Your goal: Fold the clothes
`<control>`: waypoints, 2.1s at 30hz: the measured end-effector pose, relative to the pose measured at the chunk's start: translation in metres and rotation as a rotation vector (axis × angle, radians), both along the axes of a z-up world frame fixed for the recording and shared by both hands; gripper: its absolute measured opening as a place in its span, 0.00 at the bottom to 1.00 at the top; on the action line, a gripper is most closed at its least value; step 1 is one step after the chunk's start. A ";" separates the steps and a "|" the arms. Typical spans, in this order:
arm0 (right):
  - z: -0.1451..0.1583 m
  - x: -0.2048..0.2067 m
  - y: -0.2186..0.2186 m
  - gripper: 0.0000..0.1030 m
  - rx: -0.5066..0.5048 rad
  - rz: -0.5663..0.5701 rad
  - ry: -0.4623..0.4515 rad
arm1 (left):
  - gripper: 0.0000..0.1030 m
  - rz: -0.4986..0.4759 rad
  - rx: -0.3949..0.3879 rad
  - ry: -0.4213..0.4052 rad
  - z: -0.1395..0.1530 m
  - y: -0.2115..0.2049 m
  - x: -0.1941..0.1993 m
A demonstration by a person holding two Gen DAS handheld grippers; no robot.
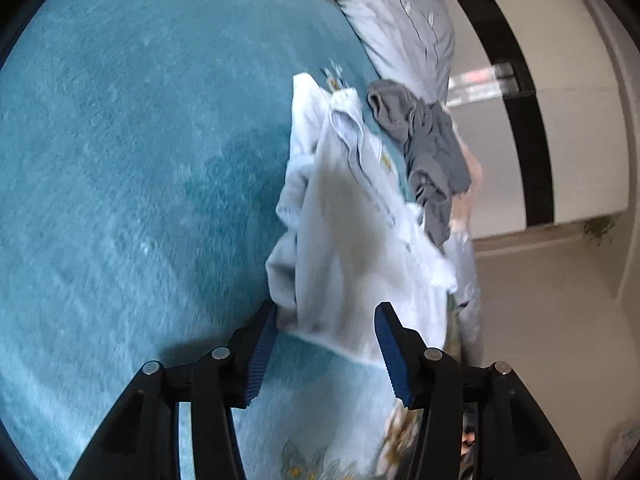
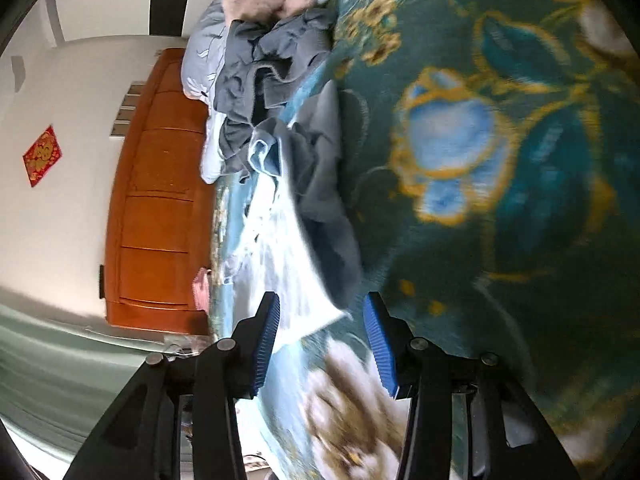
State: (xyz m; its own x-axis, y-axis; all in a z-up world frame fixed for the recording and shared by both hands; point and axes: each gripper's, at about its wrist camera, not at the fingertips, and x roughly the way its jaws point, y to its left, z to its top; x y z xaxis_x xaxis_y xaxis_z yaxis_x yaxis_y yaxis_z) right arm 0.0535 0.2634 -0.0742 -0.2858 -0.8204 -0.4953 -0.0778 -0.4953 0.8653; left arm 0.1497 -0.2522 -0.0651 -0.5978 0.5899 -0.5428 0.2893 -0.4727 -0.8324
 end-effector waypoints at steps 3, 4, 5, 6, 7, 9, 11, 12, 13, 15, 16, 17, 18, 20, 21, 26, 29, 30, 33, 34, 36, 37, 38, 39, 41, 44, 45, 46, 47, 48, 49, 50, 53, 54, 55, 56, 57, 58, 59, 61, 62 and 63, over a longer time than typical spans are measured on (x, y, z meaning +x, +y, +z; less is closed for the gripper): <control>-0.003 -0.008 -0.014 0.44 0.006 0.004 0.008 | 0.52 0.032 0.049 0.024 -0.006 -0.006 -0.001; -0.003 -0.010 -0.017 0.44 0.006 0.009 0.015 | 0.52 0.033 0.044 0.028 -0.005 -0.006 -0.002; -0.003 -0.012 -0.020 0.44 0.005 0.012 0.021 | 0.52 0.031 0.032 0.030 -0.004 -0.005 -0.004; -0.004 -0.014 -0.023 0.44 -0.001 0.011 0.023 | 0.52 0.026 0.016 0.032 -0.002 -0.003 -0.006; -0.005 -0.015 -0.025 0.43 -0.007 0.010 0.025 | 0.52 0.020 -0.002 0.033 0.000 -0.002 -0.008; -0.006 -0.018 -0.029 0.42 -0.017 0.006 0.030 | 0.50 0.014 -0.034 0.030 0.003 0.002 -0.011; -0.007 -0.019 -0.032 0.36 -0.020 -0.002 0.034 | 0.38 0.024 -0.078 0.009 0.005 0.005 -0.013; -0.008 -0.019 -0.032 0.28 -0.013 -0.010 0.031 | 0.30 0.031 -0.107 -0.008 0.005 0.006 -0.013; -0.009 -0.018 -0.032 0.23 -0.008 -0.019 0.025 | 0.12 0.040 -0.144 -0.030 0.005 0.008 -0.012; -0.015 -0.016 -0.030 0.10 -0.013 -0.042 -0.002 | 0.10 0.048 -0.173 -0.044 0.007 0.011 -0.009; -0.016 -0.014 -0.028 0.10 -0.026 -0.052 -0.007 | 0.08 0.049 -0.180 -0.049 0.009 0.013 -0.008; -0.016 -0.012 -0.027 0.09 -0.035 -0.059 -0.009 | 0.08 0.048 -0.185 -0.057 0.011 0.015 -0.007; -0.014 -0.010 -0.027 0.08 -0.036 -0.063 -0.005 | 0.07 0.046 -0.191 -0.066 0.014 0.017 -0.005; -0.005 -0.002 -0.025 0.08 -0.037 -0.058 0.010 | 0.07 0.037 -0.196 -0.078 0.021 0.019 0.004; 0.000 0.003 -0.025 0.07 -0.038 -0.052 0.020 | 0.07 0.032 -0.198 -0.083 0.025 0.019 0.010; 0.027 0.029 -0.022 0.07 -0.043 -0.020 0.068 | 0.06 -0.013 -0.205 -0.086 0.042 0.024 0.047; 0.036 0.056 -0.012 0.07 -0.038 -0.001 0.072 | 0.06 -0.038 -0.188 -0.082 0.050 0.027 0.079; 0.038 0.068 -0.007 0.07 -0.037 0.005 0.068 | 0.06 -0.051 -0.187 -0.077 0.053 0.029 0.093; 0.042 0.103 0.005 0.07 -0.042 0.022 0.059 | 0.06 -0.078 -0.162 -0.055 0.058 0.033 0.131; 0.044 0.114 0.009 0.07 -0.045 0.026 0.058 | 0.06 -0.078 -0.143 -0.044 0.058 0.033 0.142; 0.046 0.140 0.019 0.07 -0.046 0.031 0.058 | 0.07 -0.068 -0.111 -0.051 0.048 0.034 0.154; 0.044 0.149 0.023 0.07 -0.043 0.028 0.054 | 0.07 -0.061 -0.095 -0.061 0.041 0.034 0.159; 0.041 0.157 0.026 0.07 -0.039 0.024 0.046 | 0.07 -0.055 -0.080 -0.070 0.034 0.034 0.163; 0.035 0.163 0.029 0.07 -0.031 0.016 0.024 | 0.07 -0.048 -0.065 -0.079 0.027 0.034 0.168; 0.021 0.171 0.033 0.07 -0.027 -0.001 -0.017 | 0.07 -0.042 -0.048 -0.095 0.017 0.034 0.172; 0.005 0.174 0.033 0.07 -0.035 -0.026 -0.072 | 0.07 -0.035 -0.032 -0.109 0.007 0.032 0.179; 0.004 0.173 0.033 0.08 -0.028 -0.025 -0.074 | 0.07 -0.032 -0.027 -0.110 0.006 0.030 0.182; 0.003 0.173 0.032 0.08 -0.020 -0.023 -0.076 | 0.08 -0.030 -0.032 -0.112 0.006 0.028 0.184; 0.002 0.173 0.032 0.08 -0.011 -0.022 -0.077 | 0.09 -0.027 -0.048 -0.115 0.007 0.026 0.185; 0.002 0.173 0.033 0.09 0.002 -0.021 -0.080 | 0.08 -0.024 -0.070 -0.117 0.008 0.024 0.187; 0.002 0.175 0.036 0.09 0.015 -0.022 -0.081 | 0.08 -0.020 -0.091 -0.114 0.010 0.022 0.188; 0.003 0.176 0.039 0.10 0.028 -0.025 -0.082 | 0.08 -0.017 -0.103 -0.109 0.012 0.020 0.189; 0.004 0.179 0.053 0.11 0.069 -0.054 -0.086 | 0.08 -0.018 -0.142 -0.087 0.020 0.013 0.190; 0.005 0.181 0.058 0.11 0.085 -0.064 -0.085 | 0.08 -0.019 -0.156 -0.080 0.023 0.010 0.190; 0.008 0.182 0.062 0.11 0.109 -0.071 -0.076 | 0.08 -0.021 -0.168 -0.075 0.026 0.008 0.188; 0.012 0.183 0.066 0.11 0.137 -0.078 -0.063 | 0.08 -0.025 -0.175 -0.071 0.028 0.009 0.183; 0.019 0.183 0.068 0.11 0.167 -0.081 -0.036 | 0.08 -0.031 -0.179 -0.064 0.031 0.010 0.177; 0.026 0.181 0.068 0.11 0.178 -0.080 -0.009 | 0.08 -0.036 -0.182 -0.056 0.034 0.011 0.170; 0.032 0.178 0.067 0.11 0.189 -0.078 0.017 | 0.08 -0.039 -0.182 -0.047 0.038 0.014 0.162; 0.042 0.169 0.061 0.12 0.185 -0.066 0.057 | 0.17 -0.029 -0.189 -0.034 0.043 0.017 0.148; 0.046 0.163 0.056 0.12 0.176 -0.058 0.074 | 0.27 -0.021 -0.192 -0.029 0.045 0.017 0.141; 0.049 0.157 0.050 0.12 0.166 -0.050 0.087 | 0.32 -0.012 -0.191 -0.027 0.046 0.016 0.134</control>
